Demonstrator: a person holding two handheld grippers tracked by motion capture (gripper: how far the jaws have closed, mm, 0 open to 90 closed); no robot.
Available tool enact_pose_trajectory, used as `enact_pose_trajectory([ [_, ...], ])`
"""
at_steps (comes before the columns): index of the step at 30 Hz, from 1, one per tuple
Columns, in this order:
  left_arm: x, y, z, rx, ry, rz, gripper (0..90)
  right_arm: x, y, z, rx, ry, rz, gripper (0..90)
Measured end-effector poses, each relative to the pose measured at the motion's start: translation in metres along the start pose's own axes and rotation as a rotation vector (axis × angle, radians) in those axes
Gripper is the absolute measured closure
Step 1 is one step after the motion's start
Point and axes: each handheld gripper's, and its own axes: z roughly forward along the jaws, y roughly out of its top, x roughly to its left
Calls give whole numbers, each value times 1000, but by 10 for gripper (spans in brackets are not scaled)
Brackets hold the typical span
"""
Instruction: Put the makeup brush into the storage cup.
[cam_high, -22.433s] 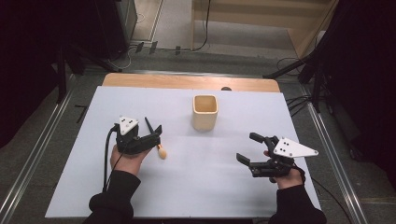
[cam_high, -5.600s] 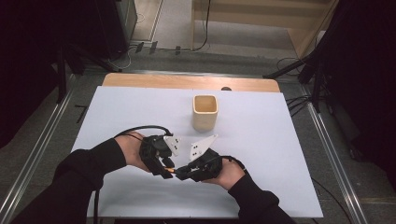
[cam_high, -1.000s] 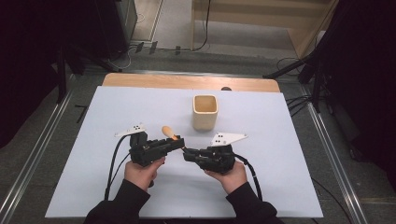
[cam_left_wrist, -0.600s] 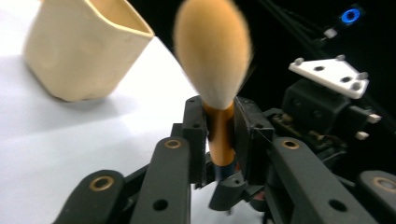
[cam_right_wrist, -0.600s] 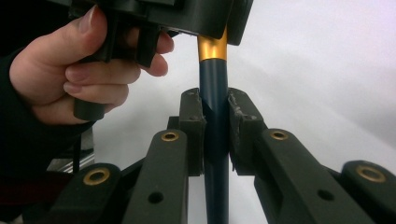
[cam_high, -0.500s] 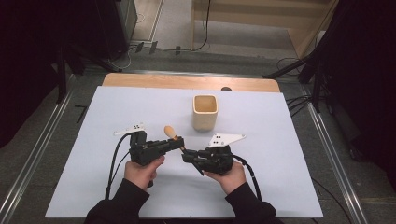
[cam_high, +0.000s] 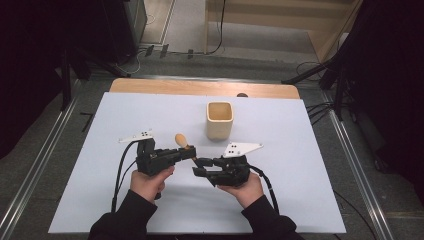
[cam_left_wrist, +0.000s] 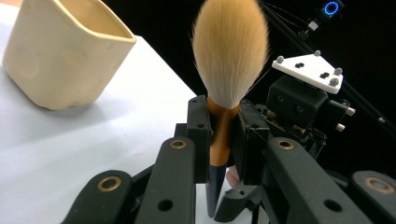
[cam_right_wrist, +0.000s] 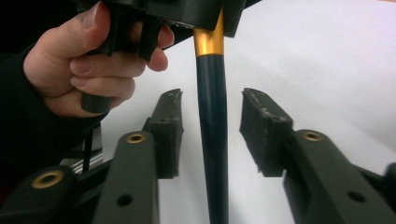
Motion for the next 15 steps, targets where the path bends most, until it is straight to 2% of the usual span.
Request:
enact_pose_trajectory([
  [3,0,4,-4,5,4,13,797,0,1,-1,2,2,-16,486],
  [7,0,10,-9,15,-26,19,797,1,2,-1,3,19,-48,390],
  [12,-3,17,-13,66,-20,70,797,2,1,-2,9,45,-95,296],
  [15,-5,21,-15,101,-15,103,796,3,1,-1,11,64,-99,250],
])
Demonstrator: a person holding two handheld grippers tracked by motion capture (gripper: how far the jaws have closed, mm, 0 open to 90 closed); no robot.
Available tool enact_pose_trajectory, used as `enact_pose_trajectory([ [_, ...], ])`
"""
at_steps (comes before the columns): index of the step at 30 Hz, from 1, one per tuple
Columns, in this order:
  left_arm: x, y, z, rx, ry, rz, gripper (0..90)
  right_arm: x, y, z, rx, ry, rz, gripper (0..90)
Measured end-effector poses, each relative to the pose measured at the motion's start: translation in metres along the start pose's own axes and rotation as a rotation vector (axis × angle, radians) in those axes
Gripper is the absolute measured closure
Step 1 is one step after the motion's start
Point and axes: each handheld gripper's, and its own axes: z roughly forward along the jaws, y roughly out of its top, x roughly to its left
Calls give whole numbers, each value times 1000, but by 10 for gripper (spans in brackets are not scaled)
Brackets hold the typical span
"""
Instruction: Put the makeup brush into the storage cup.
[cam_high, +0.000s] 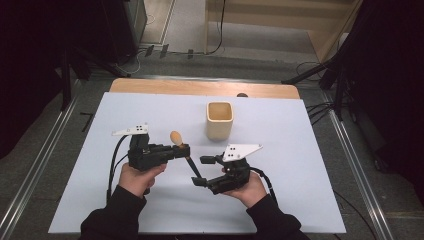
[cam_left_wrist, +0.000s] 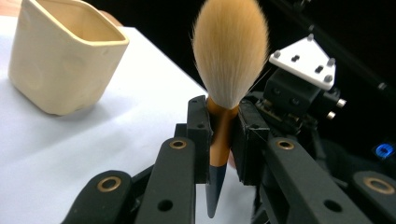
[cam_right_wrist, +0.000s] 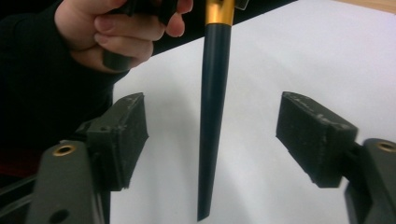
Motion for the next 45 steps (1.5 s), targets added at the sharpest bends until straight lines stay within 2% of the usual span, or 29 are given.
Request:
enact_pose_trajectory([
  [3,-4,5,0,37,-9,40,796,1,0,2,2,-3,-8,245],
  [5,-8,7,0,69,0,83,796,2,0,3,4,-4,-9,245],
  [8,-10,9,0,105,-11,120,796,2,0,3,1,21,-8,240],
  [11,-13,11,1,147,-3,162,796,1,-1,3,2,44,-31,240],
  [14,-16,11,2,188,-4,224,796,1,-2,4,11,57,-56,240],
  [17,-20,12,4,212,-16,279,796,2,-3,8,15,71,-70,240],
  [18,-20,12,4,221,-29,286,796,2,-4,10,15,72,-76,240],
  [21,-23,12,6,256,-39,347,796,2,-5,14,24,77,-80,242],
  [27,-26,9,8,284,-67,399,795,2,-6,18,-5,85,-113,285],
  [32,-27,6,11,295,-94,462,795,4,-7,19,-20,92,-132,363],
  [34,-27,5,11,284,-103,477,795,4,-8,21,-17,95,-130,416],
  [37,-26,4,13,289,-102,468,795,5,-9,23,-21,106,-129,529],
  [45,-23,2,12,270,-103,454,794,5,-9,22,-44,106,-105,675],
])
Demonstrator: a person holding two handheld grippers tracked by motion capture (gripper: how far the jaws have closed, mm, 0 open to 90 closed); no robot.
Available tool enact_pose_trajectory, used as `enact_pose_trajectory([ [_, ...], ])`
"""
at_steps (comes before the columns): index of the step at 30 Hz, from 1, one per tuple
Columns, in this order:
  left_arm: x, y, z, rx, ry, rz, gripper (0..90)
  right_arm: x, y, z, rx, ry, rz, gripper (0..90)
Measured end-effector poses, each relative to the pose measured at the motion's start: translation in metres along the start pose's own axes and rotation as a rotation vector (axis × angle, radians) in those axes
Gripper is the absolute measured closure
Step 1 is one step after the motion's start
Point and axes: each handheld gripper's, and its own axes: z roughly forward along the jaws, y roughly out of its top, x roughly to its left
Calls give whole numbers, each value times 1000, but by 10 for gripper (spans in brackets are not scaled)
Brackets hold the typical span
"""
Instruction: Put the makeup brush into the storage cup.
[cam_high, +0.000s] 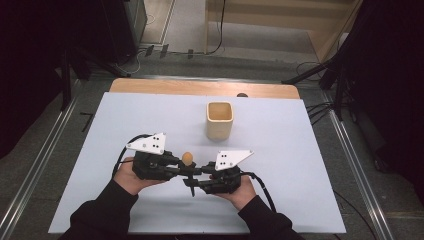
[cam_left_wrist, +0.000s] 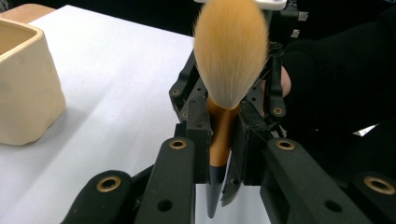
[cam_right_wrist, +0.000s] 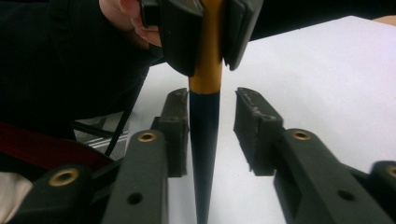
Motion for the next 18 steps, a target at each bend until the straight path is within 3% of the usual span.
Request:
enact_pose_trajectory([
  [10,2,-4,2,-10,10,-3,794,0,0,-1,0,2,6,779],
  [18,3,-5,2,-13,6,-17,790,0,1,-1,10,-4,-3,788],
])
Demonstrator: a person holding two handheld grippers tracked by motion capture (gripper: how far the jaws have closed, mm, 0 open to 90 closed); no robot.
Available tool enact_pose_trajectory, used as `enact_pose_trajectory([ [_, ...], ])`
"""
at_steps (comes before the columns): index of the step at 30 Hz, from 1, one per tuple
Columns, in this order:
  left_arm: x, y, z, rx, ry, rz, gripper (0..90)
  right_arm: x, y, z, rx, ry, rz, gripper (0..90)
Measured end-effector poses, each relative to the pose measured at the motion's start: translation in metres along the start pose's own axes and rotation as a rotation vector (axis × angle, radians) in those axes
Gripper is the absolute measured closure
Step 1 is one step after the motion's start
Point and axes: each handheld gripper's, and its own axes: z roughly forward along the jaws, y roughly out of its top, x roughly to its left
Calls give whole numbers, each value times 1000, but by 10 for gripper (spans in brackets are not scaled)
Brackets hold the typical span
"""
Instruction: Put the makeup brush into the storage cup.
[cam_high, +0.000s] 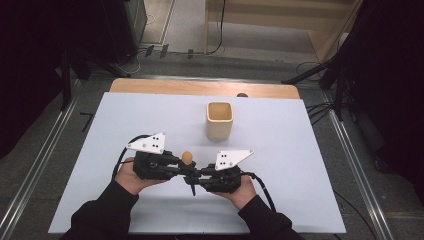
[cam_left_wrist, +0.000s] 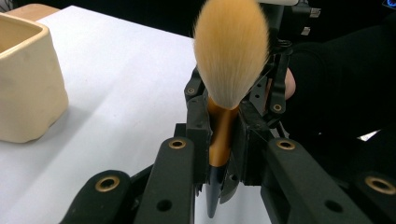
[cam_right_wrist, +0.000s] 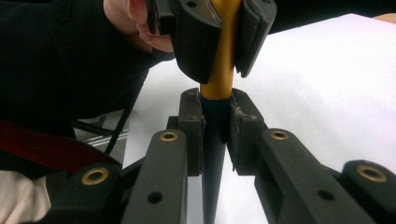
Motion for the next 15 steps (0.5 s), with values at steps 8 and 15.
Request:
enact_pose_trajectory([
  [8,0,-1,-1,15,-16,-10,717,0,1,1,17,-10,0,790],
  [15,1,-1,-1,13,14,-15,541,-1,1,0,28,-11,10,790],
])
